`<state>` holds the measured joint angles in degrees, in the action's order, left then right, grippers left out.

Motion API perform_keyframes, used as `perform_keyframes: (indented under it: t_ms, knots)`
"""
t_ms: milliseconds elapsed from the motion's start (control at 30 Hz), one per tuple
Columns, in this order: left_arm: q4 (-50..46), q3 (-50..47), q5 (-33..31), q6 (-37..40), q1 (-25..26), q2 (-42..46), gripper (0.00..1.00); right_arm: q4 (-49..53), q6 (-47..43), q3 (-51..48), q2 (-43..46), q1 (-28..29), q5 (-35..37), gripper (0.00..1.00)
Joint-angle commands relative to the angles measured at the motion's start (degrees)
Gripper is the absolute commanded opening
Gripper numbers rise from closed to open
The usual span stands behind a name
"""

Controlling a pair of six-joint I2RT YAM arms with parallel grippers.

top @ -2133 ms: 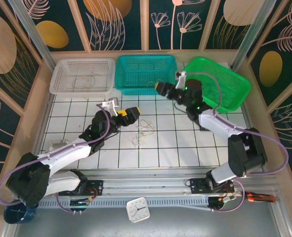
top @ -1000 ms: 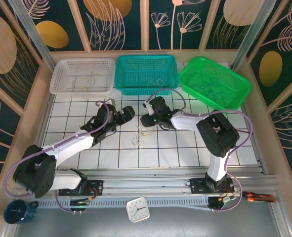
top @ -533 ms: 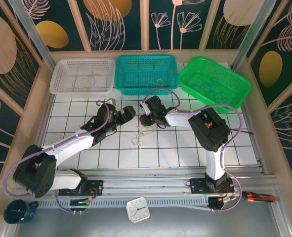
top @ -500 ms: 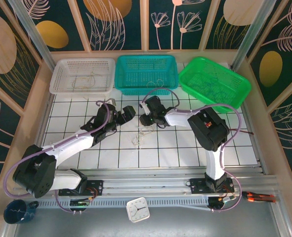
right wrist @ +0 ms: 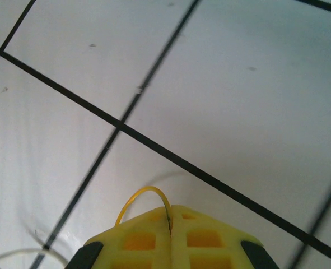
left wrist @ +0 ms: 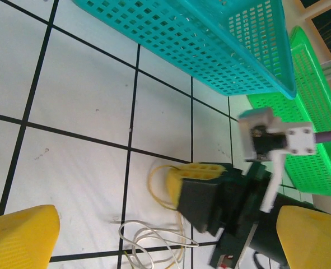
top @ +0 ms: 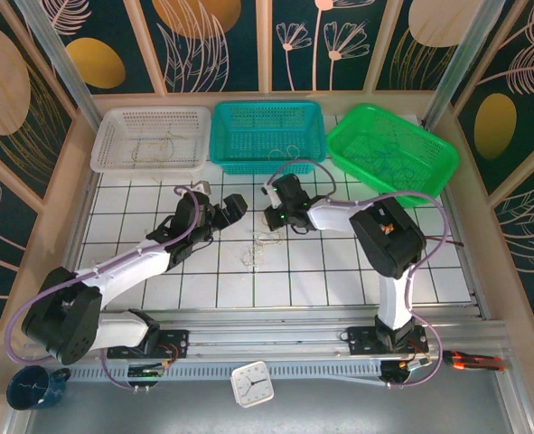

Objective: Untangle the cables

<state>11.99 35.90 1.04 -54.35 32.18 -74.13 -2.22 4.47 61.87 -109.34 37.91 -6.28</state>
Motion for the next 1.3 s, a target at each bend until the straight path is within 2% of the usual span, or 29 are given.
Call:
perform_keyframes:
  t_ms: [0, 133, 267, 467, 733, 1000, 1267]
  knots:
    - [3.1, -1.7, 0.6, 2.0, -0.4, 1.0, 0.99, -7.1, 6.9, -4.2, 6.8, -3.3, -3.5, 0.00]
    - [5.0, -2.2, 2.6, 5.3, -0.3, 0.2, 0.99, -12.6, 11.4, -9.0, 10.7, -4.7, -5.5, 0.00]
    - [8.1, -2.0, 7.4, 8.7, -0.3, -1.5, 0.99, -17.5, 15.4, -12.4, 13.3, -4.7, -6.9, 0.00]
    - [12.5, 0.0, 14.0, 9.4, -0.3, -5.4, 0.97, -24.6, 20.7, -15.5, 15.5, -4.7, -11.0, 0.00]
    - [21.7, -1.2, 19.3, 6.3, -0.3, -9.8, 0.77, -28.7, 24.1, -16.4, 15.9, -4.4, -16.5, 0.00]
    - [29.7, -3.2, 19.8, 3.0, -0.3, -10.9, 0.68, -29.8, 24.3, -16.7, 16.0, -3.5, -19.4, 0.00]
    - [31.9, -2.4, 20.1, 2.3, -0.3, -14.0, 0.51, -31.3, 24.1, -17.1, 15.9, -3.3, -22.3, 0.00]
